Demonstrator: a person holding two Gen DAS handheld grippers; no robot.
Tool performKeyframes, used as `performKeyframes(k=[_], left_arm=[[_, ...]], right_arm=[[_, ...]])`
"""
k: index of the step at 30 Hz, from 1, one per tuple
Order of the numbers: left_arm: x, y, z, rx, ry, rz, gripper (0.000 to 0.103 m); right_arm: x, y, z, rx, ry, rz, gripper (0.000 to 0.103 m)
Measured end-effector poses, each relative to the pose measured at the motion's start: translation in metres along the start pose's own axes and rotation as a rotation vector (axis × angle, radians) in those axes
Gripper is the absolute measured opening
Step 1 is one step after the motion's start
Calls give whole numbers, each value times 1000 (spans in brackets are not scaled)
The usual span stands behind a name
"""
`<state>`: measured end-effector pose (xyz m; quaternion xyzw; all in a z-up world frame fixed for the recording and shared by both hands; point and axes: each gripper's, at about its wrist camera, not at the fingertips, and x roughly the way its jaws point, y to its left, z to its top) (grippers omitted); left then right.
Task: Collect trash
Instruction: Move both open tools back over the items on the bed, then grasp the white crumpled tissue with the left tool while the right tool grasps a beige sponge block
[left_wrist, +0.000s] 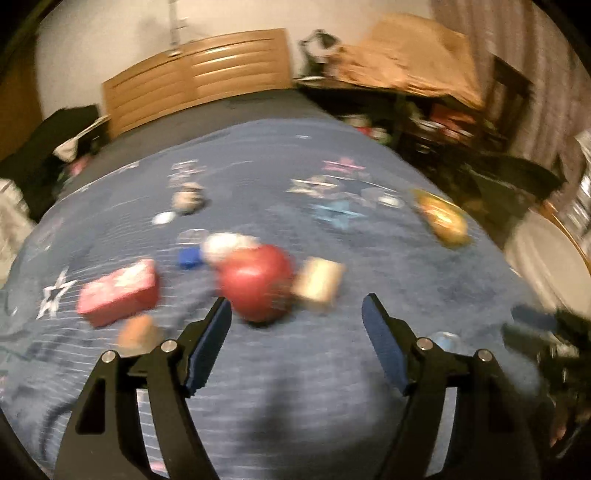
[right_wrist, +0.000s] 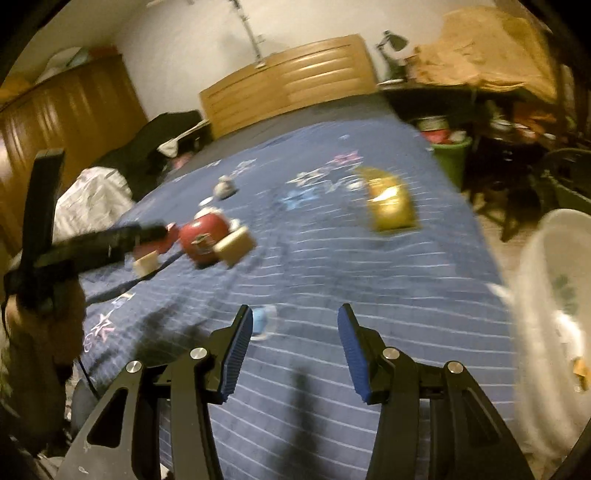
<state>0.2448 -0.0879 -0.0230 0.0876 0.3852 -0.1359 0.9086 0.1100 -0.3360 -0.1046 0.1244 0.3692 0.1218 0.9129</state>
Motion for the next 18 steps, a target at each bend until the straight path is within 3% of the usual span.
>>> performKeyframes(k=[2, 7, 10, 15, 18], left_arm=[[5, 38, 20, -58, 0, 36, 70], [43, 107, 87, -199, 13, 83, 70], [86, 129, 125, -267, 58, 65, 70], [171, 146, 158, -361, 159, 123, 70], [221, 154, 170, -394, 215, 176, 60]], right_arm=[[14, 17, 0, -2, -1, 17, 59], [34, 23, 2, 45, -3, 43, 64], [43, 20, -2, 81, -5, 53, 65], [49, -7, -6, 151, -8, 75, 67], [49, -20, -7, 195, -22, 116, 68]])
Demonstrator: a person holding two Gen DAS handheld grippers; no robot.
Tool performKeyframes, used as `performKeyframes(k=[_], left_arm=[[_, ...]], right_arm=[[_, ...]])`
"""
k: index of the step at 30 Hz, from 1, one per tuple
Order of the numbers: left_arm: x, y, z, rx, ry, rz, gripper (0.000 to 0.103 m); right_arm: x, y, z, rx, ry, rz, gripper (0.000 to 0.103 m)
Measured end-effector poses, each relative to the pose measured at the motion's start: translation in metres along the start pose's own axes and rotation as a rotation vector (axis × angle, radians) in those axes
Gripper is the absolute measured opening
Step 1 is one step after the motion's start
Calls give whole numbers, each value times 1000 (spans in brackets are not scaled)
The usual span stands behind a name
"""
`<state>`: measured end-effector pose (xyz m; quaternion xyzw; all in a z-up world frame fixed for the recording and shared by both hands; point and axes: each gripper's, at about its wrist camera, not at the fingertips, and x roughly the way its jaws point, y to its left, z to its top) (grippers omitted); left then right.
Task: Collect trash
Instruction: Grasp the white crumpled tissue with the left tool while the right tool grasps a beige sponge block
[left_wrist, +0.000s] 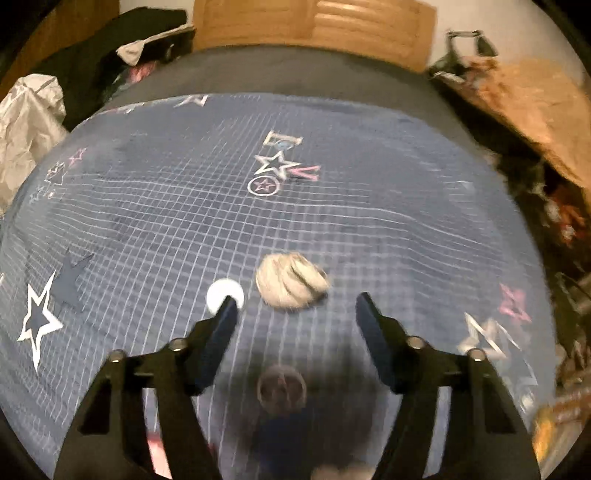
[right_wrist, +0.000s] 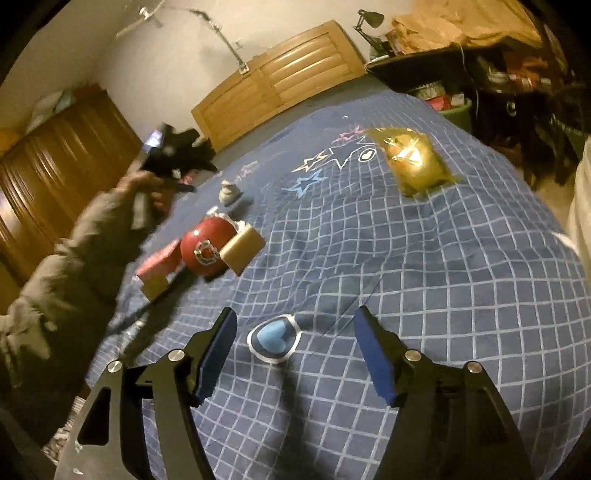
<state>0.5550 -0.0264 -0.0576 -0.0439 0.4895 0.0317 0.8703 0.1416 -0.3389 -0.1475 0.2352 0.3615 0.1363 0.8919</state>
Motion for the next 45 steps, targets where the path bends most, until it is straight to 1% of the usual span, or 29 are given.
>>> performKeyframes(k=[2, 4, 6, 7, 9, 10, 11, 13, 15, 17, 18, 19, 21, 22, 23, 25, 27, 28, 30, 32, 34, 37, 39, 40, 41, 42, 43, 44, 45], left_arm=[[18, -1, 7, -13, 10, 27, 60], [40, -3, 13, -17, 45, 55, 60], [54, -3, 15, -6, 71, 77, 52], [61, -4, 13, 6, 93, 59, 44], [57, -6, 10, 34, 66, 69, 28], [48, -6, 11, 43, 48, 71, 6], [35, -4, 12, 33, 40, 37, 6], [-1, 3, 12, 9, -39, -17, 5], [-47, 10, 6, 19, -133, -72, 5], [-103, 21, -9, 33, -246, -115, 5], [-126, 26, -17, 39, -285, -132, 5], [-160, 37, -33, 46, -338, -157, 5], [-195, 52, -55, 64, -396, -186, 5], [-216, 62, -72, 82, -430, -194, 6], [-233, 72, -89, 95, -455, -193, 6], [-255, 93, -122, 111, -477, -208, 6], [-264, 116, -160, 113, -447, -236, 6], [-261, 126, -172, 109, -426, -246, 6], [-251, 145, -199, 85, -360, -273, 6], [-232, 157, -229, 59, -273, -283, 6], [-217, 165, -251, 36, -224, -284, 6], [-200, 179, -284, -18, -147, -327, 6], [-186, 186, -299, -54, -93, -350, 6], [-181, 189, -304, -62, -77, -346, 6], [-178, 188, -307, -67, -69, -343, 6], [-177, 188, -308, -73, -62, -346, 6], [-176, 189, -309, -77, -61, -354, 6], [-177, 187, -309, -73, -69, -355, 6], [-179, 186, -309, -64, -78, -353, 6]], right_arm=[[1, -3, -1, -1, -3, 14, 69], [1, -2, -4, -19, -9, 16, 70], [0, -2, -5, -25, -17, 30, 71], [-1, -2, -5, -23, -21, 37, 71], [-3, -4, -6, -17, -30, 51, 71], [-4, -4, -7, -19, -31, 51, 71], [-4, -2, -7, -25, -31, 43, 71], [-5, 4, -7, -52, -29, 28, 71], [-9, 15, -6, -96, -37, 32, 71], [-11, 25, -4, -124, -44, 39, 71], [-12, 30, -1, -138, -48, 40, 71], [-12, 35, 1, -149, -51, 40, 71], [-14, 44, 6, -176, -60, 44, 71], [-14, 50, 8, -193, -61, 46, 71], [-13, 56, 10, -211, -59, 44, 71], [-9, 68, 15, -268, -50, 42, 71], [-1, 81, 21, -342, -39, 32, 73], [4, 86, 23, -374, -35, 22, 74], [23, 98, 32, -462, -8, 5, 76], [46, 107, 39, -532, 31, -17, 76], [72, 114, 46, -602, 78, -45, 76], [113, 122, 51, -694, 142, -82, 76], [132, 125, 54, -715, 168, -95, 76], [140, 126, 53, -725, 183, -91, 76], [148, 128, 51, -747, 206, -96, 73], [156, 128, 49, -763, 227, -124, 65], [161, 127, 46, -768, 241, -149, 54], [160, 127, 45, -769, 231, -169, 51], [156, 126, 46, -756, 224, -151, 51]])
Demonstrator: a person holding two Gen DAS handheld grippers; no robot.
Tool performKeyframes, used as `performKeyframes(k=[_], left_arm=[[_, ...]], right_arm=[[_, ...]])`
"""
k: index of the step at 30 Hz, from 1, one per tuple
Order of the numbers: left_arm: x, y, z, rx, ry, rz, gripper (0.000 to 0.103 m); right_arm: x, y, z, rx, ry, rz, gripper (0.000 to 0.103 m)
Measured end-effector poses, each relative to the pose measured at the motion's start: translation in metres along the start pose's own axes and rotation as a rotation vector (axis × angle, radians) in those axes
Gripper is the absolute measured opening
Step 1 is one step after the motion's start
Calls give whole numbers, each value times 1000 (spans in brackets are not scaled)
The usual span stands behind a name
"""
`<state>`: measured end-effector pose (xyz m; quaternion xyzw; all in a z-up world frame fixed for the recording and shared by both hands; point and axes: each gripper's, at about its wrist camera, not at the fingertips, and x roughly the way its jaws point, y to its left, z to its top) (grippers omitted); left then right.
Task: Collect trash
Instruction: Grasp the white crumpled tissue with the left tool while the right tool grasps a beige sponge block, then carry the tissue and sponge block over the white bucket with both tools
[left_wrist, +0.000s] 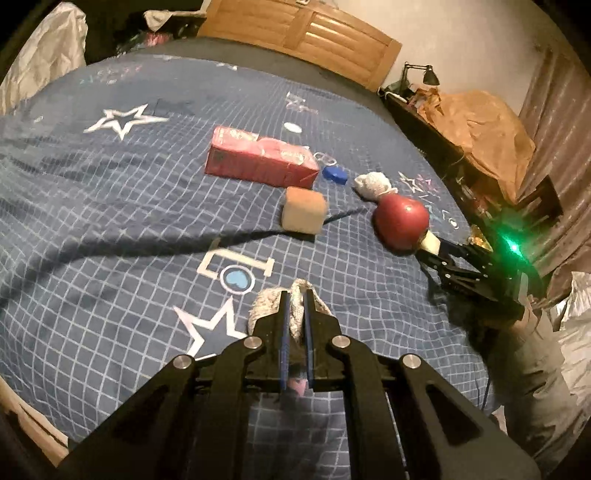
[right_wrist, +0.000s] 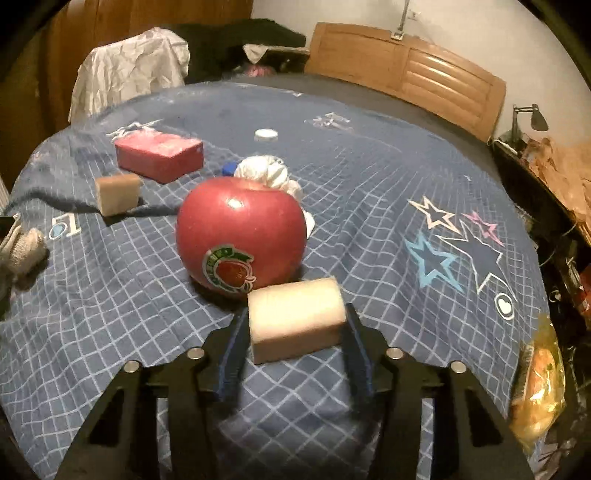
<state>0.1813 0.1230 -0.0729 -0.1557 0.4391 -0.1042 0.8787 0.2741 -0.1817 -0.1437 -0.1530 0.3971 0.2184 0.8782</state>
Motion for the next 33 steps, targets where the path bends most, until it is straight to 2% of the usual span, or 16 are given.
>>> performKeyframes(k=[1, 7, 11, 15, 18, 23, 27, 33], left_arm=[[-1, -3, 0, 14, -8, 4, 6], [0, -20, -7, 49, -8, 12, 6], [-1, -35, -13, 88, -16, 19, 6], [-1, -55, -19, 106, -22, 8, 6], [-2, -71, -23, 130, -39, 26, 6], [-6, -97, -32, 165, -82, 97, 6], [-12, -107, -44, 191, -110, 154, 6], [-23, -116, -53, 221, -142, 190, 6]], right_arm=[[-5, -1, -2, 14, -12, 19, 50], [-63, 15, -27, 102, -74, 3, 49], [-107, 35, -54, 212, -120, 28, 49], [-138, 63, -76, 270, -151, 55, 49], [-155, 82, -89, 311, -176, 52, 49], [-173, 104, -108, 351, -205, 26, 49], [-189, 107, -119, 377, -230, 16, 49], [-207, 107, -123, 383, -263, 11, 49]])
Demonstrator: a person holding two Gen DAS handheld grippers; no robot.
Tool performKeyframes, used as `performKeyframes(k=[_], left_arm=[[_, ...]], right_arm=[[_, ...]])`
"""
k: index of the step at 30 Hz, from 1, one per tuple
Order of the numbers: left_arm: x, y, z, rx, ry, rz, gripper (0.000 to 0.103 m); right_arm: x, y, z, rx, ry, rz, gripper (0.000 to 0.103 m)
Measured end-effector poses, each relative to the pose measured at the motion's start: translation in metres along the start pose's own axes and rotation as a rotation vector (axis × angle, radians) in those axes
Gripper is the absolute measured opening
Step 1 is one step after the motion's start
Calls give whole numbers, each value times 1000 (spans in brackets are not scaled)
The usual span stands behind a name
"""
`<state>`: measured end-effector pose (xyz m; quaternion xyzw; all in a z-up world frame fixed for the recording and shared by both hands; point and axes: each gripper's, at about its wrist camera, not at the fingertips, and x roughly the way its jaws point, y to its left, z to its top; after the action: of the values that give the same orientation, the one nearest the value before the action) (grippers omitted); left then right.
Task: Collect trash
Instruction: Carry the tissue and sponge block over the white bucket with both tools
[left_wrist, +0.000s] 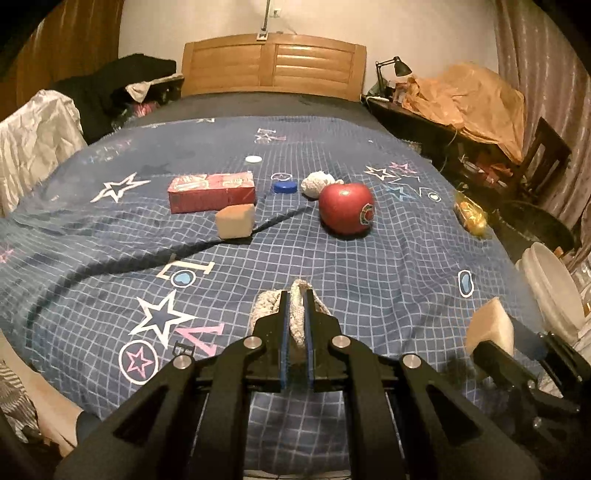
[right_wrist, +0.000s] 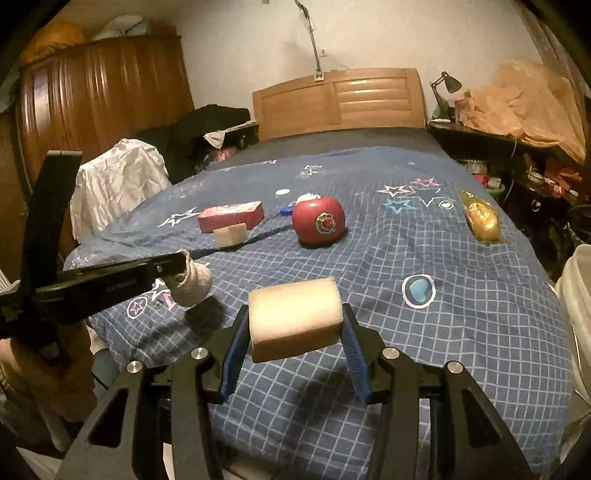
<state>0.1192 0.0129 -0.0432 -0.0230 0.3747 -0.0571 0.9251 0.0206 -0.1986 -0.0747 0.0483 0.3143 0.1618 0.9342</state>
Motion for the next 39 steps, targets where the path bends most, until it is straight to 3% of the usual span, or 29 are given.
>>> performKeyframes(k=[9, 15, 19, 26, 33, 39], left_arm=[[-13, -9, -1, 26, -30, 29, 6], [-18, -37, 13, 81, -64, 9, 6], [-21, -79, 31, 147, -100, -43, 6], [-17, -181, 64, 277, -155, -179, 6], [-2, -282, 79, 384, -154, -315, 6], [16, -367, 86, 495, -104, -474, 6]], right_arm=[[-21, 0, 0, 7, -43, -4, 49], [-44, -20, 11, 21, -103, -55, 49], [-74, -52, 26, 49, -170, -125, 49], [-150, -139, 44, 119, -273, -328, 49], [-207, -226, 42, 190, -279, -516, 49], [-242, -303, 31, 249, -247, -642, 49]])
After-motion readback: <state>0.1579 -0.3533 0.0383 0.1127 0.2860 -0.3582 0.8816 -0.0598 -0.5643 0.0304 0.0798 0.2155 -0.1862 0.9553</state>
